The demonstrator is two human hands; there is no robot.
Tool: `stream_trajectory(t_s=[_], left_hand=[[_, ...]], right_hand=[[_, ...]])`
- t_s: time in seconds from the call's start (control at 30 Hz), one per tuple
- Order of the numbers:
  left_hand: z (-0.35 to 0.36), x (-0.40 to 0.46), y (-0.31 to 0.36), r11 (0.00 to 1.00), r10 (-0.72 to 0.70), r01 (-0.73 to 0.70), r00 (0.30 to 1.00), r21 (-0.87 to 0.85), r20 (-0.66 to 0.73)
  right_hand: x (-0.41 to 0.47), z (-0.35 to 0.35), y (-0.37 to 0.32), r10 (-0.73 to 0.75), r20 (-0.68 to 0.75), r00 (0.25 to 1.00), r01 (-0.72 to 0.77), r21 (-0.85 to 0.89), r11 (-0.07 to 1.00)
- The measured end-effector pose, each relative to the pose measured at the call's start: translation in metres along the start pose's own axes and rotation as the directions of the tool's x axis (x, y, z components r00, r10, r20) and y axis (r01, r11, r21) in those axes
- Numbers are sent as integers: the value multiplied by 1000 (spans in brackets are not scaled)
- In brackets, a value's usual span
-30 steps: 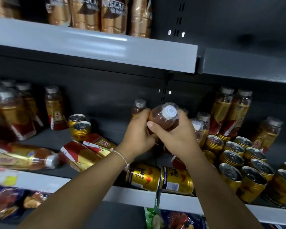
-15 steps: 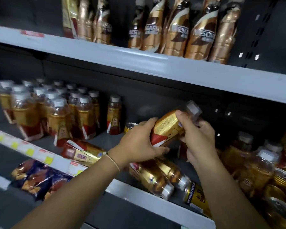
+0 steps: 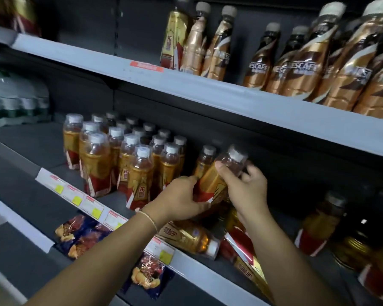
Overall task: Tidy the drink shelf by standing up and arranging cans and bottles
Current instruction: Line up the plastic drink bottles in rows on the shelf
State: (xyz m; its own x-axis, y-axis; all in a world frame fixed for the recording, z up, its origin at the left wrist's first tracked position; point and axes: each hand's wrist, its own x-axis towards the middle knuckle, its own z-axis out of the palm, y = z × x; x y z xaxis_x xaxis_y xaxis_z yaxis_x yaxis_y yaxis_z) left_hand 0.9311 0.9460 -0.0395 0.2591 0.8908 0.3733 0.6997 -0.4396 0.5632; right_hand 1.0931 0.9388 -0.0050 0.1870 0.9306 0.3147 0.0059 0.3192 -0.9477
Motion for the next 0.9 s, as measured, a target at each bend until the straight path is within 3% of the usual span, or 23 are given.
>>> stream_trajectory(t_s=[0.37,0.73,0.9], left_hand=[[-5,13,-63,989,-109,116,991,-91,77],[-10,19,-76,992,-75,89,985,-85,157],[-11,18,-74,998,-46,55,982,-43,183]], right_hand=[[28,64,55,6,-16,1000,-10,-247,969],[49,82,77,2,-67,998,-27,-372,928],[49,70,72,33,-9,999,-34,-415,909]])
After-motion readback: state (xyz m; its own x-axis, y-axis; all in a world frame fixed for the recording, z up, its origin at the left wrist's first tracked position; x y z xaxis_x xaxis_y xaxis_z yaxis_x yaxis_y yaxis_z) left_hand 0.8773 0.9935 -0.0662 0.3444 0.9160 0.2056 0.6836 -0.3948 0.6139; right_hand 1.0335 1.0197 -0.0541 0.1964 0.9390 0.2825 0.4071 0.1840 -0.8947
